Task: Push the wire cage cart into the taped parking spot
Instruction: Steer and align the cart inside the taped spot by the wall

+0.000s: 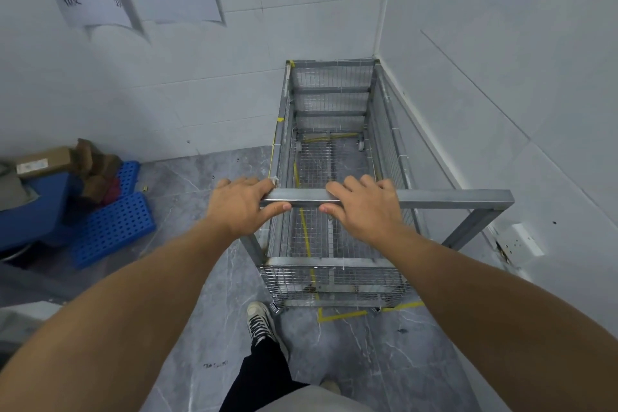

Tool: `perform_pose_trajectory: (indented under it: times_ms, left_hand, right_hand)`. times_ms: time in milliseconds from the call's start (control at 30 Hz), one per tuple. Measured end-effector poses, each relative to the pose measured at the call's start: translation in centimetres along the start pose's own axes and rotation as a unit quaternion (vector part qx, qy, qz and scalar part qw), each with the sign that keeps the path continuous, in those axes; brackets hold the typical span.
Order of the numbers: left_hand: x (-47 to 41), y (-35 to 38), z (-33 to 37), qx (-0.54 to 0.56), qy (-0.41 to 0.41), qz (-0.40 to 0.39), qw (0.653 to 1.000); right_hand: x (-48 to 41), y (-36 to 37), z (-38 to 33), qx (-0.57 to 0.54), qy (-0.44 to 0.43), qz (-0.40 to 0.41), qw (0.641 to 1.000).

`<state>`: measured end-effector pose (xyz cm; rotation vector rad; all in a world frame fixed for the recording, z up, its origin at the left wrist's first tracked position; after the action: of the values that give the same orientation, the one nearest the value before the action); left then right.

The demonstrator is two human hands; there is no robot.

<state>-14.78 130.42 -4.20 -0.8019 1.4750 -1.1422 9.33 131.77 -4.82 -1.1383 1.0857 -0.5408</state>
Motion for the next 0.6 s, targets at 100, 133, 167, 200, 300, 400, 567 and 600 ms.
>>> perform_pose_trajectory:
  times_ms: [100,133,167,200,300,400,567,600]
  left_hand:
    - [-0.07,-0.23,-0.03,0.008,-0.007,-0.010,1.000]
    - [-0.09,-0.27,-0.05,0.012,-0.009,-0.015,1.000]
    - [-0.14,-0.29,-0.02,0.014,-0.010,-0.020,1.000]
    - [-0.21,-0.33,0.01,0.015,-0.011,-0.024,1.000]
    - [-0.23,-0.35,-0.04,0.020,-0.012,-0.025,0.999]
    - [-0.22,-0.23,-0.13,0.021,-0.015,-0.018,0.999]
    - [-0.27,-0.10,-0.37,0.032,-0.016,-0.017,0.999]
    - [-0.27,-0.04,-0.45,0.032,-0.013,-0.019,0.999]
  right_hand:
    - [0.01,0.10,-0.05,0.003,-0.005,0.009,1.000]
    - [0.00,0.16,-0.08,0.002,-0.005,0.009,1.000]
    - [0.03,0.19,-0.04,0.003,-0.005,0.010,1.000]
    - [0.02,0.19,-0.03,0.004,-0.004,0.010,1.000]
    - [0.03,0.13,-0.06,0.005,-0.001,0.010,1.000]
    - [0.08,0.08,-0.08,0.001,-0.002,0.016,1.000]
    - [-0.03,0.30,-0.16,0.002,0.002,0.023,1.000]
    - [-0.05,0.40,-0.15,0.004,0.002,0.023,1.000]
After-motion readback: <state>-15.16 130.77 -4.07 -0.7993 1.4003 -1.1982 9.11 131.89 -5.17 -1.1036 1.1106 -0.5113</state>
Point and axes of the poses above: each hand's wrist, its own x-axis away from the middle knuckle, its own y-axis out of the palm, z = x × y, the point moved 3 cm from there along -x, towards the middle knuckle, and after that the axes turned 14 degrees about z, right-handed, at the moved point
